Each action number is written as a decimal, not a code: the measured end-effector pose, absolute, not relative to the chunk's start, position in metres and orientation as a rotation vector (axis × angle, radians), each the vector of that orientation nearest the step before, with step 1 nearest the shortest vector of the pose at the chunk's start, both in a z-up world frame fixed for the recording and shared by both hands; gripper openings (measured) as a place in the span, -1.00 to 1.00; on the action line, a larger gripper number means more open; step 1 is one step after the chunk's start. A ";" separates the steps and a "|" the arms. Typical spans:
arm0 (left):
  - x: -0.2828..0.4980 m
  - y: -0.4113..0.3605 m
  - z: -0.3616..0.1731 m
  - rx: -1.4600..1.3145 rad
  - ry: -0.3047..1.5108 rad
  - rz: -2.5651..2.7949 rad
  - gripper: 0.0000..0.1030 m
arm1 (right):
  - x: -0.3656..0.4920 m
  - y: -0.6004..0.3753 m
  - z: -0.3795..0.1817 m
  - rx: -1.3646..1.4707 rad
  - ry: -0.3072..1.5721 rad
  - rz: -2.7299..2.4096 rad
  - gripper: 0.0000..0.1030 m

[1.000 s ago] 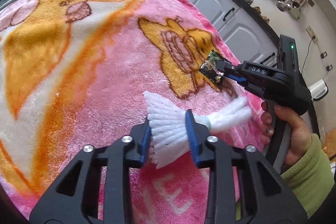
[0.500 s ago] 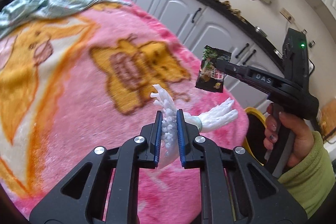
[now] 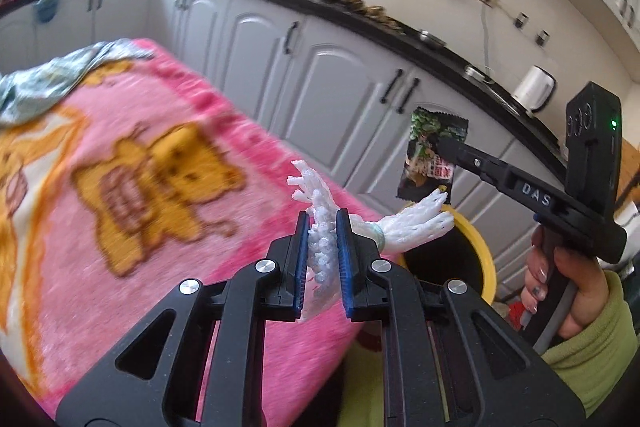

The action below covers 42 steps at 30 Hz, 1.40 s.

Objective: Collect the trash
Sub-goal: 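Carry the tassel and green packet over the yellow bin and open both tools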

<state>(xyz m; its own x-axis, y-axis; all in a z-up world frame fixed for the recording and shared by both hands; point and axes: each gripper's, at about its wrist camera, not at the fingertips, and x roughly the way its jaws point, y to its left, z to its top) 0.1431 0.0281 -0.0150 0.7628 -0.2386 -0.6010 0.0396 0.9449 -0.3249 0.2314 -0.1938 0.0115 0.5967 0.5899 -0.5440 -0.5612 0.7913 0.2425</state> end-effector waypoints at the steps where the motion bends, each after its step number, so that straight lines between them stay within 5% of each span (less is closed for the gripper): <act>1: 0.147 0.018 -0.011 -0.295 0.685 -0.171 -0.83 | 0.229 -0.206 0.015 0.055 0.635 0.652 -0.82; 17: 0.198 -0.110 0.001 -0.139 0.691 -0.350 -0.83 | 0.209 -0.348 0.017 0.131 0.566 0.415 -0.82; 27: 0.236 -0.183 -0.051 -0.012 0.791 -0.398 -0.78 | 0.226 -0.388 -0.051 0.117 0.708 0.298 -0.75; 28: 0.238 -0.187 -0.054 -0.006 0.796 -0.401 -0.73 | 0.225 -0.390 -0.055 0.124 0.714 0.289 -0.74; 31: 0.241 -0.193 -0.062 0.003 0.801 -0.406 -0.15 | 0.224 -0.401 -0.064 0.149 0.728 0.262 -0.31; 34: 0.239 -0.192 -0.063 -0.006 0.806 -0.414 -0.03 | 0.216 -0.407 -0.062 0.159 0.712 0.250 -0.11; 37: 0.229 -0.184 -0.056 -0.019 0.777 -0.418 0.35 | 0.200 -0.407 -0.052 0.160 0.687 0.249 0.02; 42: 0.201 -0.166 -0.033 -0.047 0.687 -0.404 0.78 | 0.152 -0.393 -0.024 0.123 0.588 0.244 0.60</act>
